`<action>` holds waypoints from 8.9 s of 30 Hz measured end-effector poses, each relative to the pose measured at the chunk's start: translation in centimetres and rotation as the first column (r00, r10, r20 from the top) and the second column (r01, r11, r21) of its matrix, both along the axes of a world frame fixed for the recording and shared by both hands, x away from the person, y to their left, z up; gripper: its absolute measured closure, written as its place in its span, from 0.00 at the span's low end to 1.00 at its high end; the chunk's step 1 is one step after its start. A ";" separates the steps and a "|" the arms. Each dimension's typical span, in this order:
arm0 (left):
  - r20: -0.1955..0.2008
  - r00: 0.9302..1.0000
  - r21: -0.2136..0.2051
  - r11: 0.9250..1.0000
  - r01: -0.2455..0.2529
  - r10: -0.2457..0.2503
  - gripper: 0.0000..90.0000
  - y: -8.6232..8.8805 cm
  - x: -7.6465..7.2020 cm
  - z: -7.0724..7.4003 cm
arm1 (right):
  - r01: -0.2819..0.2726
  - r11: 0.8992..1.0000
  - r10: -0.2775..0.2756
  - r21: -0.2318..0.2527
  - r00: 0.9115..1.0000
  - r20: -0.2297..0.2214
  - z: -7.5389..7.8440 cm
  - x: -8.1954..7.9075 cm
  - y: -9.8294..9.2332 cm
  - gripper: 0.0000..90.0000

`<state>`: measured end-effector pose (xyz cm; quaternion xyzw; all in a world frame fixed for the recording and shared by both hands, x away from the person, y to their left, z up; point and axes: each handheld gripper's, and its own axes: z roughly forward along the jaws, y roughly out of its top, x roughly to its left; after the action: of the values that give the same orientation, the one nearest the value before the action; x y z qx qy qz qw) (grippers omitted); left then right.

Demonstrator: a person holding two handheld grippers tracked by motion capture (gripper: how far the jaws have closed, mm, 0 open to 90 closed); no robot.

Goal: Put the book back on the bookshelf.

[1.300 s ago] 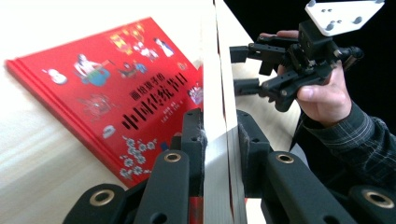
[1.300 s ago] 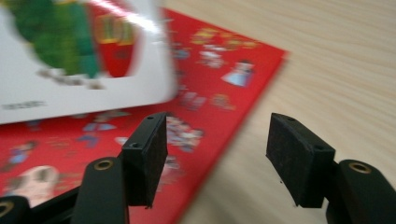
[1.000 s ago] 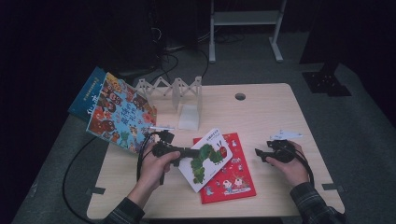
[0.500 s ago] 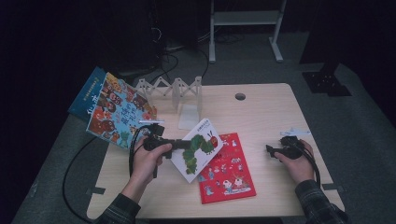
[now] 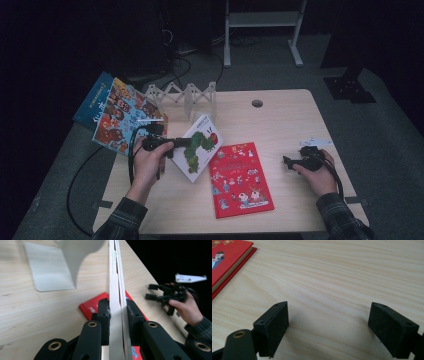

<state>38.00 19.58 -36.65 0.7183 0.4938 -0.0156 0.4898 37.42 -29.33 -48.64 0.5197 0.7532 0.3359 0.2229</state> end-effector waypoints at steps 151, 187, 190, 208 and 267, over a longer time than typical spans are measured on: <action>0.057 0.957 0.270 0.927 0.259 -0.284 0.32 -4.0 -3.6 -8.2 | -0.124 0.984 0.134 0.127 0.989 -0.070 1.4 -1.4 1.6 0.50; 0.061 0.931 0.387 0.868 0.311 -0.361 0.32 -9.1 -2.5 -10.2 | -0.283 0.929 0.321 0.239 0.937 -0.140 2.1 -2.6 5.9 0.51; 0.063 0.931 0.387 0.868 0.311 -0.361 0.32 -9.1 -2.5 -10.2 | -0.286 0.925 0.328 0.250 0.933 -0.147 2.1 -2.6 6.0 0.52; 0.087 0.938 0.375 0.884 0.280 -0.334 0.33 -9.9 -1.5 -10.4 | -0.260 0.915 0.340 0.310 0.909 -0.243 1.6 -2.2 6.8 0.57; 0.117 0.939 0.346 0.899 0.267 -0.324 0.33 -10.8 -0.8 -10.8 | -0.040 0.885 0.257 0.463 0.872 -0.416 1.4 1.3 4.9 0.69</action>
<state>37.22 8.79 -47.44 0.8545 0.3304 0.0534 0.3973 38.70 -24.40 -47.24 0.5606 0.7271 0.3791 -0.1152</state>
